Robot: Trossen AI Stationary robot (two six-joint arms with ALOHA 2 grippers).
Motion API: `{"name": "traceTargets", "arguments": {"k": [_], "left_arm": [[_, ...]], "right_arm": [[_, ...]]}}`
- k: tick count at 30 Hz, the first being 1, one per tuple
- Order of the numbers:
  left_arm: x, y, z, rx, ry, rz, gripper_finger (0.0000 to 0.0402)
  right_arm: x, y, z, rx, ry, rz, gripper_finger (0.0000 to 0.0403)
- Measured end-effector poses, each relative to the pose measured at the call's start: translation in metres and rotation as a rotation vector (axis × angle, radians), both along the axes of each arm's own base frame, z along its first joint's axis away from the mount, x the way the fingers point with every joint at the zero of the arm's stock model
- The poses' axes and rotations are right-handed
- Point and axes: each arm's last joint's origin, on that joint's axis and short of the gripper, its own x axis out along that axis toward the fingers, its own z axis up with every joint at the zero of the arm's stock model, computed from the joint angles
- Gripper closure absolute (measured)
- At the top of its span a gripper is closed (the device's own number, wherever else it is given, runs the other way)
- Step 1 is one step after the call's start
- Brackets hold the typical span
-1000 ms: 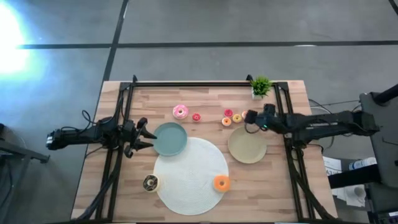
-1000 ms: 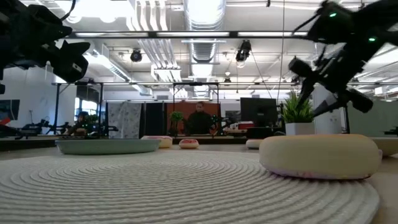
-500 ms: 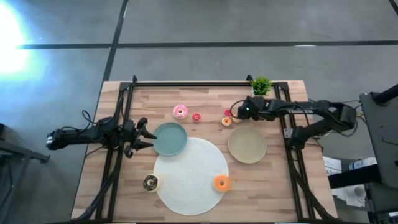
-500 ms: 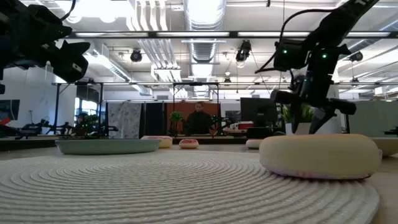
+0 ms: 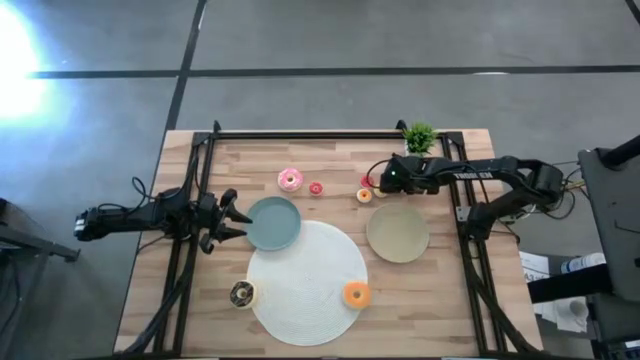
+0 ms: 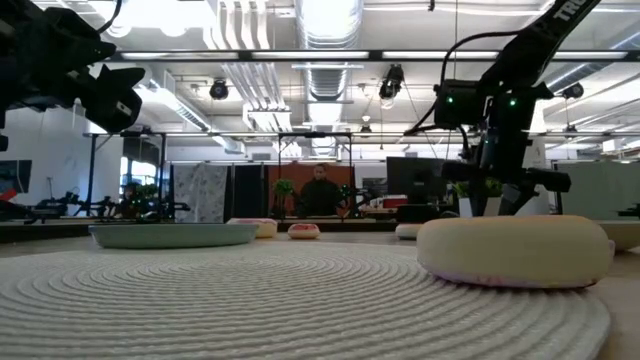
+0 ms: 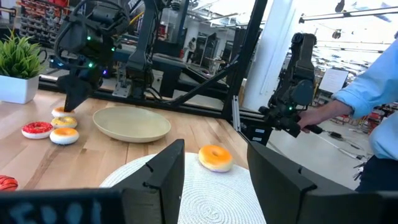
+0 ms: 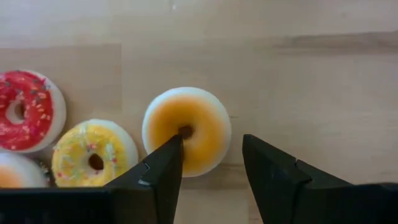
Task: Pick & Place donuts
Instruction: Put the right small orange donut on the blue plate
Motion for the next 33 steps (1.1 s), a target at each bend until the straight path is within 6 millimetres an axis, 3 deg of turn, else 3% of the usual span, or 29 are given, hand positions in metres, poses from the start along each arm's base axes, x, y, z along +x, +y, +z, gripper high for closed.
{"name": "traceTargets", "arguments": {"k": [11, 17, 23, 28, 33], "left_arm": [[0.0, 0.0, 0.0, 0.0, 0.0, 0.0, 0.0252], [0.0, 0.0, 0.0, 0.0, 0.0, 0.0, 0.0252], [0.0, 0.0, 0.0, 0.0, 0.0, 0.0, 0.0252], [0.0, 0.0, 0.0, 0.0, 0.0, 0.0, 0.0252], [0.0, 0.0, 0.0, 0.0, 0.0, 0.0, 0.0252]], "right_arm": [[-0.003, -0.018, -0.014, 0.002, 0.013, -0.025, 0.0255], [-0.001, -0.022, -0.018, -0.038, 0.033, -0.007, 0.0306], [-0.002, -0.022, -0.009, -0.087, 0.022, 0.033, 0.0383], [-0.003, -0.019, 0.007, -0.075, -0.063, 0.113, 0.0389], [-0.005, -0.008, 0.03, 0.061, -0.287, 0.278, 0.039]]}}
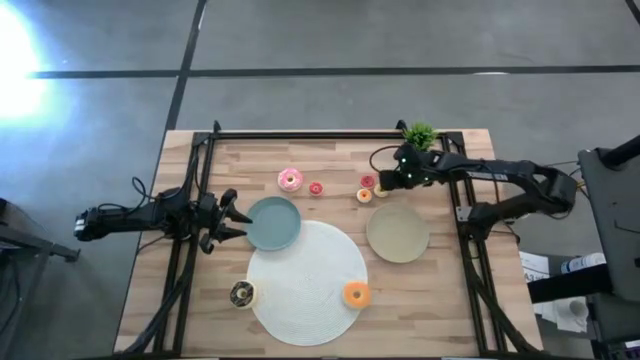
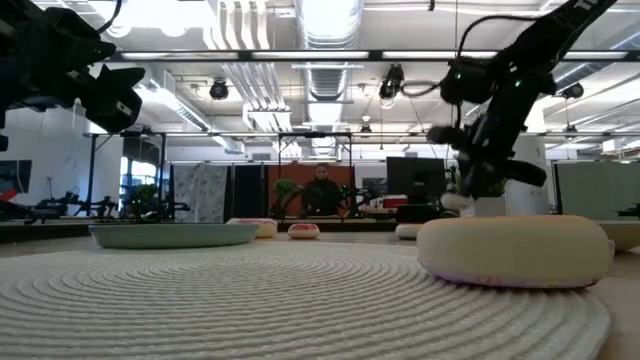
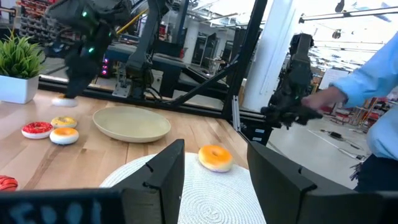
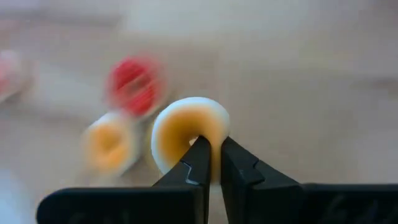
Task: Pick & Place donuts
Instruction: Put the right small orange donut on the blue plate
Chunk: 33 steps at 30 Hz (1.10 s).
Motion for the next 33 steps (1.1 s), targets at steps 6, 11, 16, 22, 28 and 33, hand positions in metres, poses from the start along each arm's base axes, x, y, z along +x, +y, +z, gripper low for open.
{"name": "traceTargets", "arguments": {"k": [6, 11, 16, 22, 28, 33], "left_arm": [[0.0, 0.0, 0.0, 0.0, 0.0, 0.0, 0.0252], [0.0, 0.0, 0.0, 0.0, -0.001, 0.0, 0.0252], [0.0, 0.001, 0.01, -0.252, -0.042, 0.015, 0.0252], [-0.002, 0.003, 0.022, -0.805, -0.061, 0.009, 0.0252], [-0.002, 0.011, 0.022, -0.864, -0.178, 0.27, 0.0252], [-0.004, 0.016, 0.023, -1.063, -0.262, 0.391, 0.0252]], "right_arm": [[-0.005, 0.018, 0.016, 0.302, -0.232, 0.105, 0.039], [-0.007, 0.028, 0.027, 0.361, -0.302, 0.13, 0.039], [-0.008, 0.039, 0.04, 0.358, -0.364, 0.146, 0.039], [-0.009, 0.043, 0.057, 0.214, -0.452, 0.131, 0.039], [-0.006, 0.045, 0.065, -0.031, -0.456, 0.084, 0.039], [-0.001, 0.052, 0.065, -0.18, -0.41, 0.087, 0.039]]}}
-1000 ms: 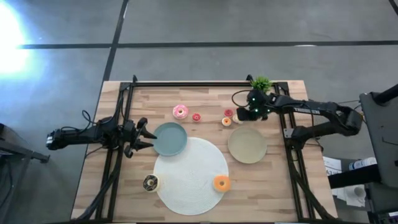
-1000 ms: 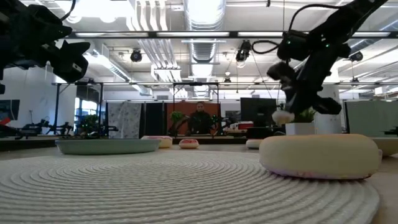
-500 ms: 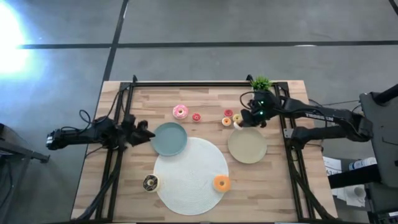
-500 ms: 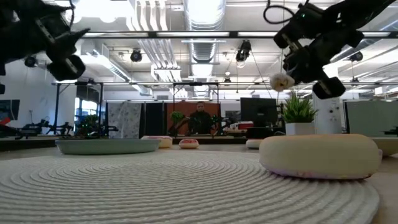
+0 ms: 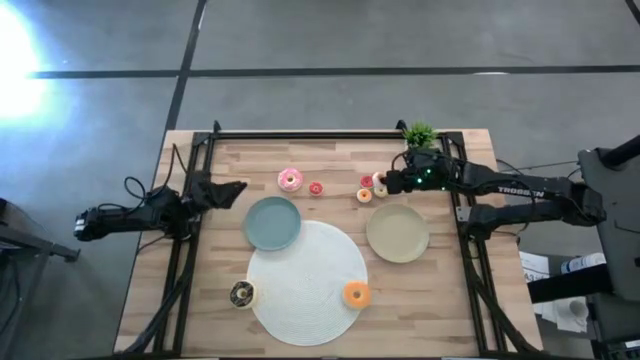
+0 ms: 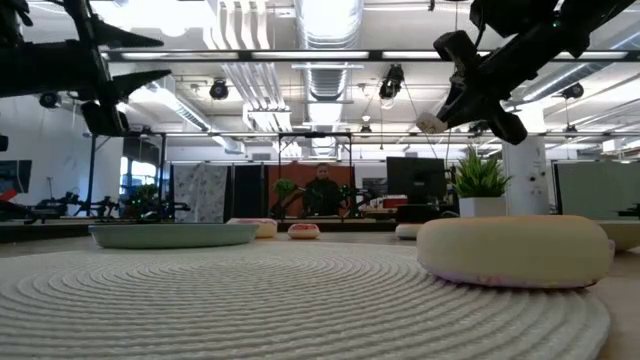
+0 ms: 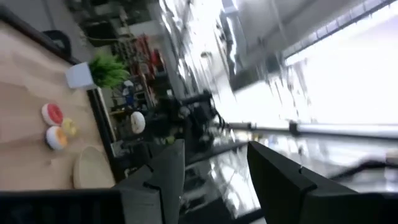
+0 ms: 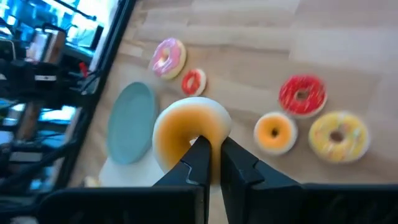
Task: Pick & Place donuts
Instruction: Put the right small orange donut on the blue plate
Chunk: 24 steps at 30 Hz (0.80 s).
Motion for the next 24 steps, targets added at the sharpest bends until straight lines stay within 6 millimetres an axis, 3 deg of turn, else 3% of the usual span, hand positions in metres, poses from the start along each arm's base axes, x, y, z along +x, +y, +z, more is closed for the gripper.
{"name": "traceTargets", "arguments": {"k": [8, 14, 20, 24], "left_arm": [[0.002, 0.001, -0.002, -0.126, -0.014, 0.011, 0.0252], [0.012, 0.0, -0.006, -0.246, 0.031, -0.066, 0.0252], [0.031, 0.0, 0.007, -0.294, 0.09, -0.106, 0.0252], [0.045, 0.001, 0.022, -0.195, 0.173, -0.1, 0.0252]], "right_arm": [[0.006, 0.009, 0.003, -0.21, 0.036, -0.09, 0.039], [0.013, 0.011, 0.016, -0.395, -0.04, -0.119, 0.039], [0.028, 0.007, 0.04, -0.596, -0.052, -0.056, 0.039], [0.046, 0.003, 0.05, -0.628, -0.012, -0.026, 0.039]]}}
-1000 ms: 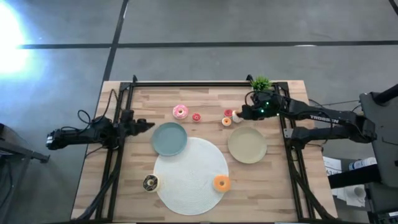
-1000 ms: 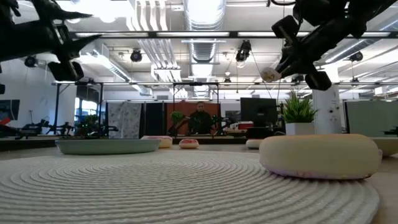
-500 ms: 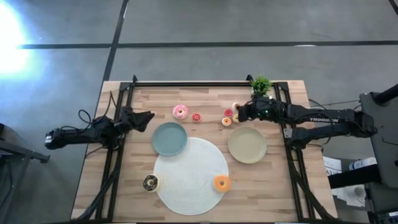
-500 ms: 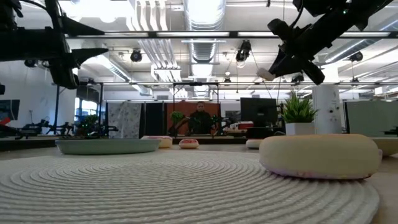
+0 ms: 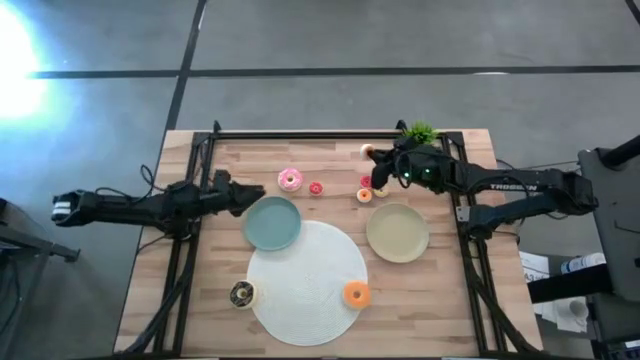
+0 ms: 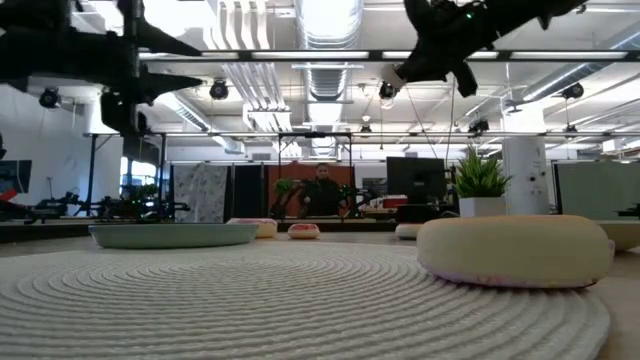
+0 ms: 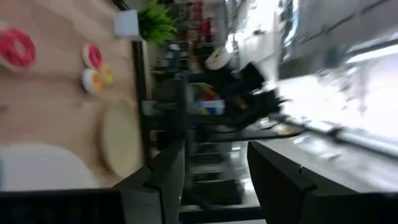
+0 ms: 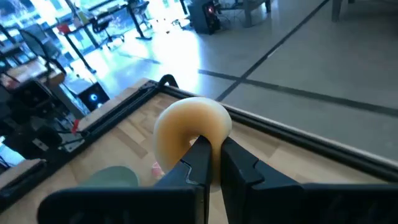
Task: Pick & Place donuts
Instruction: Put the right small orange donut on the blue plate
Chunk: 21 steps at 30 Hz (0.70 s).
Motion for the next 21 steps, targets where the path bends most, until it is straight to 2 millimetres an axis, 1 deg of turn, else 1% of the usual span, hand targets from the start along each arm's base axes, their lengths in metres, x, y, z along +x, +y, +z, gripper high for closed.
{"name": "traceTargets", "arguments": {"k": [2, 4, 7, 10, 15, 17, 21], "left_arm": [[0.005, 0.0, 0.009, 0.071, 0.045, 0.0, 0.0252], [0.01, 0.0, 0.013, 0.072, 0.079, -0.01, 0.0252], [0.014, 0.0, 0.026, 0.031, 0.023, -0.054, 0.0252], [0.018, 0.001, 0.026, -0.001, 0.013, -0.089, 0.0252], [0.019, 0.004, 0.029, -0.019, -0.077, -0.112, 0.0252], [0.019, 0.005, 0.027, -0.043, -0.094, -0.116, 0.0252], [0.018, 0.009, 0.031, -0.075, -0.142, -0.118, 0.0252]], "right_arm": [[0.01, 0.0, 0.002, -0.016, 0.045, 0.022, 0.039], [0.022, 0.004, 0.004, -0.045, 0.094, 0.051, 0.039], [0.041, 0.014, 0.008, -0.165, 0.19, 0.068, 0.039], [0.061, 0.026, 0.017, -0.339, 0.298, 0.049, 0.039], [0.092, 0.045, 0.034, -0.611, 0.472, 0.052, 0.039], [0.102, 0.051, 0.043, -0.7, 0.487, 0.08, 0.039], [0.119, 0.063, 0.057, -0.889, 0.511, 0.111, 0.039]]}}
